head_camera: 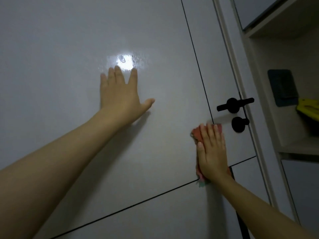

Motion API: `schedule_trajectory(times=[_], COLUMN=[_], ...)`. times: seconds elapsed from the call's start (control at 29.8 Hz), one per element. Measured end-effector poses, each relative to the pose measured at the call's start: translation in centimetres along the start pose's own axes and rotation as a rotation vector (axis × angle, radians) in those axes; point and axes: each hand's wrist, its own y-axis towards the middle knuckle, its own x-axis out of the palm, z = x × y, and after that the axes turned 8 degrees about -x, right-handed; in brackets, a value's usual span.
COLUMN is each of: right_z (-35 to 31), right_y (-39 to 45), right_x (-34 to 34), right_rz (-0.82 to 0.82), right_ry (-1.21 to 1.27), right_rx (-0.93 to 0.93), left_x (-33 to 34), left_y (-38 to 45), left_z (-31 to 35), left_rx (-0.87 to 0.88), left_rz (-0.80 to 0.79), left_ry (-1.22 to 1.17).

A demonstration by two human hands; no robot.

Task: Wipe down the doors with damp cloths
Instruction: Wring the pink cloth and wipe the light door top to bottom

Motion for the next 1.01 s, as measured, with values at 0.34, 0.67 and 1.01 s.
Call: schedule_trajectory(times=[0.34, 0.67, 1.01], right_z=[-0.5, -5.3, -12.1], right_y=[-0.3, 2.1, 8.2], right_x=[0.6, 1.5, 2.4], right_rz=[-0.049, -0.036, 0.079], right_ry=[-0.024, -0.044, -0.048], right_rx=[-0.2, -0.332, -0.004], left_x=[3.0, 3.6, 3.0], left_y=[-5.3, -5.3, -5.1], left_z=[-4.9, -5.0, -5.1], left_rx=[-0.003, 0.002, 0.017], left_rz=[-0.033, 0.016, -0.025], left_ry=[0.138, 0.154, 0.144])
